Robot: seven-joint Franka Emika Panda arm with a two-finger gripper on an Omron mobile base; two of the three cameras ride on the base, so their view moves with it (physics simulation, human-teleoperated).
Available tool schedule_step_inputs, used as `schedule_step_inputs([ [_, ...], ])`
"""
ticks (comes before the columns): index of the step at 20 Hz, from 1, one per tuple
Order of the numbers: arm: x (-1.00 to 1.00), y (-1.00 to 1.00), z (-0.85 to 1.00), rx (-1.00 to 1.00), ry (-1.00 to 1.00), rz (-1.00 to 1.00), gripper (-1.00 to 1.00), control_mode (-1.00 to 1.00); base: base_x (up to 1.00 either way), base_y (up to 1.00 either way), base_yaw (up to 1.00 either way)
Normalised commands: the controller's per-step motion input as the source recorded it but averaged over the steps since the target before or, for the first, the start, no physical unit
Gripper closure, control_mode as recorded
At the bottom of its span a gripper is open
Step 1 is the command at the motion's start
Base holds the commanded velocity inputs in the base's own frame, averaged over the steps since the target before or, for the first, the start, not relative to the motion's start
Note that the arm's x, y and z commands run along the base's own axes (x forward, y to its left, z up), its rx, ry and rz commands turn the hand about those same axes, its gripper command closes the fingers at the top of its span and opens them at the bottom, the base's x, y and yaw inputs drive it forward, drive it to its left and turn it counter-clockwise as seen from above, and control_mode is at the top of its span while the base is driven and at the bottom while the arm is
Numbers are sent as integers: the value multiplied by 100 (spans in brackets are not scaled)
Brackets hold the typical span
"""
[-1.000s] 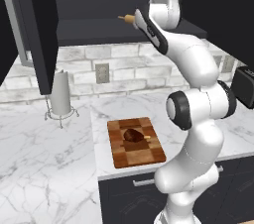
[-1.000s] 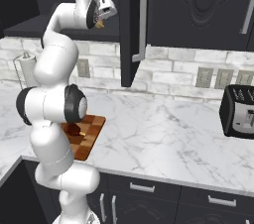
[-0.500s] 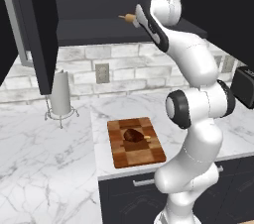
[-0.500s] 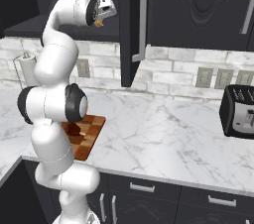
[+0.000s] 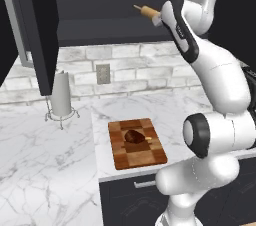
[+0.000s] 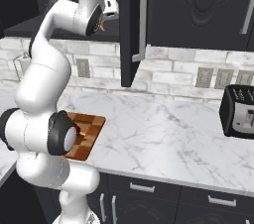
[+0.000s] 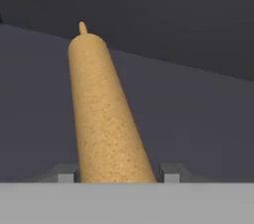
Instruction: Open the cabinet, retrieve the rolling pin, and place it next to the meat on the cutting board to prepare for tenderizing.
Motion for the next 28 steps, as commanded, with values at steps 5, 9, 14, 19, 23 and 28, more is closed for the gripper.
schedule_step_inputs([
  [5,-100,-1,-4,3,-5,0,100,-100,0,0,0],
  [9,-100,6,-21,0,0,0,100,-100,0,0,0],
  [14,-100,18,-28,-4,1,0,100,-100,0,0,0],
  [19,-100,17,-30,-6,5,0,100,-100,0,0,0],
  [23,-86,16,-37,-6,6,5,100,-100,0,0,0],
  [28,-60,23,-43,-10,8,14,100,-100,0,0,0],
])
